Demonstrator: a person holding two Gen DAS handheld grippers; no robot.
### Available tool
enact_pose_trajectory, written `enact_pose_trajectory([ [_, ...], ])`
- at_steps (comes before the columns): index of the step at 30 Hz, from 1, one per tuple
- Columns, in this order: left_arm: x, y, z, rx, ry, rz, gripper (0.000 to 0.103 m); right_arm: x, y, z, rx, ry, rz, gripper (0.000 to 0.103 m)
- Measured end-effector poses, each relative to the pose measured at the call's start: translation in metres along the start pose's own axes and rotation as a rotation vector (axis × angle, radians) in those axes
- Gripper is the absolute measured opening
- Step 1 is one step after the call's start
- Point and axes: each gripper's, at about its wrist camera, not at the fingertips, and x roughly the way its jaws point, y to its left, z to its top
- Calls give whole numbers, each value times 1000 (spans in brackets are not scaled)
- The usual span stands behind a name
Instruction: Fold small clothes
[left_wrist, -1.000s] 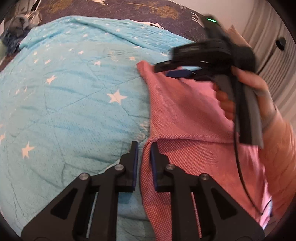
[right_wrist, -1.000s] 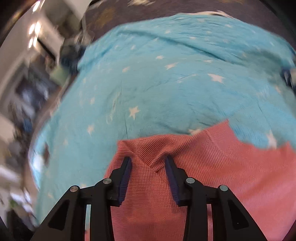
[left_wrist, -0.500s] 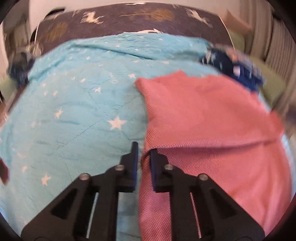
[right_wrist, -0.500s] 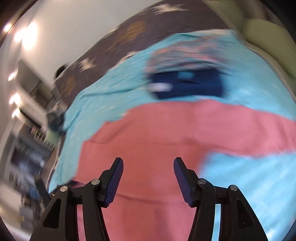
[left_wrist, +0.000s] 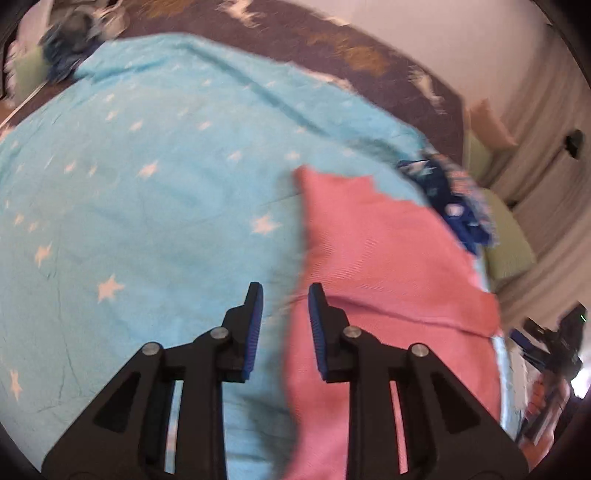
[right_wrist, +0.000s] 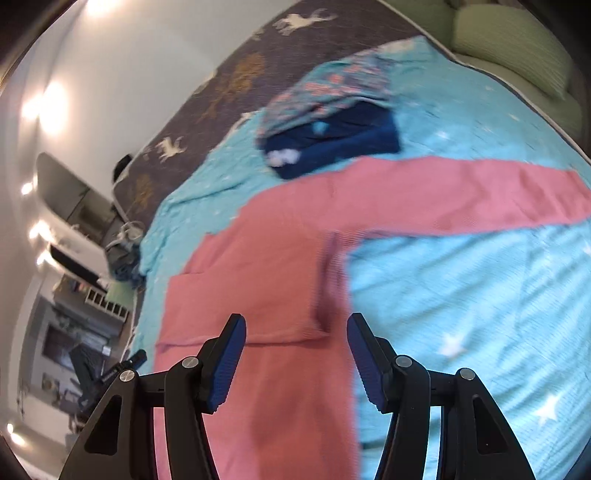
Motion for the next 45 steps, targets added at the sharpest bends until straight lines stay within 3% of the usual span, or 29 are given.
enact_pose_trajectory([
  [4, 5, -42, 11, 122, -6, -40, 26, 17, 23, -2, -56, 29, 51, 59],
  [8, 45, -62, 18, 133, 65, -103, 26, 39, 40, -9, -78, 65, 131, 59],
  [10, 72, -60, 15, 160, 105, -15, 26, 53, 47, -12, -109, 87, 152, 64],
  [11, 90, -51, 11, 178, 129, 103, 25, 60, 46, -13, -127, 90, 128, 66],
  [12, 99, -40, 9, 167, 134, 117, 9, 68, 40, -14, -127, 97, 74, 67],
  [14, 93, -24, 10, 89, 114, 38, 8, 77, 19, -14, -66, 122, 19, 65],
  [16, 84, -20, 15, 50, 127, 19, 8, 64, 1, -13, 4, 105, 114, 64],
  [17, 79, -25, 17, 65, 122, 29, 8, 53, -7, -11, 25, 81, 115, 64],
  [21, 65, -58, 17, 175, 58, 65, 23, 4, -50, 3, 95, -82, -16, 67],
  [25, 66, -94, 15, 284, 18, 53, 48, -32, -132, 14, 367, -181, -112, 67],
  [29, 75, -108, 8, 319, 49, 32, 51, -46, -215, 13, 690, -242, -120, 67],
  [31, 84, -108, 5, 316, 79, 44, 51, -44, -243, 13, 784, -269, -110, 67],
  [35, 96, -101, 2, 297, 119, 72, 53, -40, -286, 22, 883, -373, -111, 66],
  [38, 98, -97, 0, 295, 109, 90, 64, -33, -305, 28, 932, -421, -115, 66],
  [39, 98, -96, -1, 297, 106, 95, 65, -31, -308, 30, 943, -435, -116, 65],
  [41, 100, -95, -2, 304, 107, 101, 65, -28, -311, 40, 929, -447, -129, 32],
  [42, 100, -95, -2, 307, 108, 102, 65, -25, -310, 45, 912, -431, -138, 5],
  [45, 99, -95, -3, 321, 104, 104, 66, -32, -299, 55, 851, -447, -161, 4],
])
